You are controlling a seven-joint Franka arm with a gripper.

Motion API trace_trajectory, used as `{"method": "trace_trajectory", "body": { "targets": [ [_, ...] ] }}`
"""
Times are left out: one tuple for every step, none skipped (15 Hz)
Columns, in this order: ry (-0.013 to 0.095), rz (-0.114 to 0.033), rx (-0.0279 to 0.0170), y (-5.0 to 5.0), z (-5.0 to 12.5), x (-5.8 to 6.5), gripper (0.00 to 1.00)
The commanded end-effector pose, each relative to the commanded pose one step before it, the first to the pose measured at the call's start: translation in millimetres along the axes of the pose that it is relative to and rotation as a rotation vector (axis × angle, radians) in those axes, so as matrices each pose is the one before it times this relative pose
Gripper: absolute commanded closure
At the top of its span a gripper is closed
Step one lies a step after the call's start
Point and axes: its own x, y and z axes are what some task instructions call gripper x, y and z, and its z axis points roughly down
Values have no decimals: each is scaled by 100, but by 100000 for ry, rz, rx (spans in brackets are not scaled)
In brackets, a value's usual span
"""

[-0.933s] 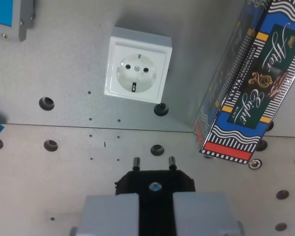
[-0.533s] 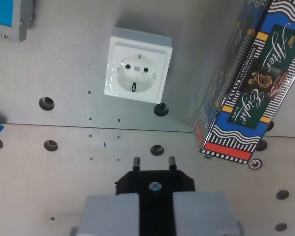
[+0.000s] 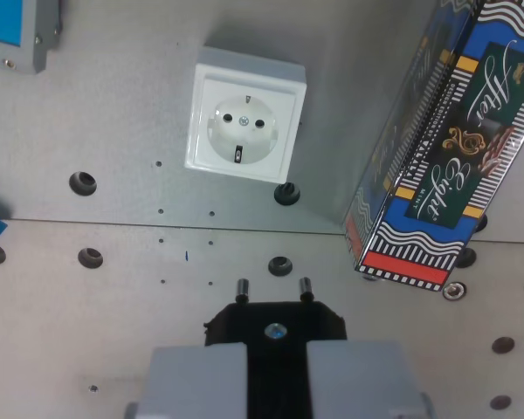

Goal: Move above the white socket

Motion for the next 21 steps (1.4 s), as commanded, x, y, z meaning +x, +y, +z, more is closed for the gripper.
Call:
{"method": "trace_trajectory", "body": {
  "targets": [
    [2144,2773,-403,-45,537,38,100],
    [395,553,-44,-17,188,2,100],
    [479,523,-74,-16,177,4,100],
    [537,495,-48,-18,200,4,100],
    [497,449,-11,-22,222,3,100],
    [399,327,19,-26,241,0,100],
    [284,490,41,-31,258,-7,100],
    [473,443,18,-37,272,-16,100],
    [556,482,-44,-42,281,-23,100],
    [539,665,-70,-47,290,-32,100],
    [326,632,-102,-51,298,-42,100],
    [355,611,-138,-54,303,-48,100],
    [96,567,9,-57,307,-54,100],
    [390,241,118,-58,312,-57,100],
    [221,438,110,-57,324,-59,100],
    [309,816,-2,-55,335,-59,100],
    [4,583,-88,-55,346,-52,100],
    [206,683,-56,-54,353,-41,100],
    [-104,295,103,-53,362,-31,100],
    [-48,448,180,-48,373,-21,100],
    [-273,698,129,-36,318,-17,100]
  ]
}}
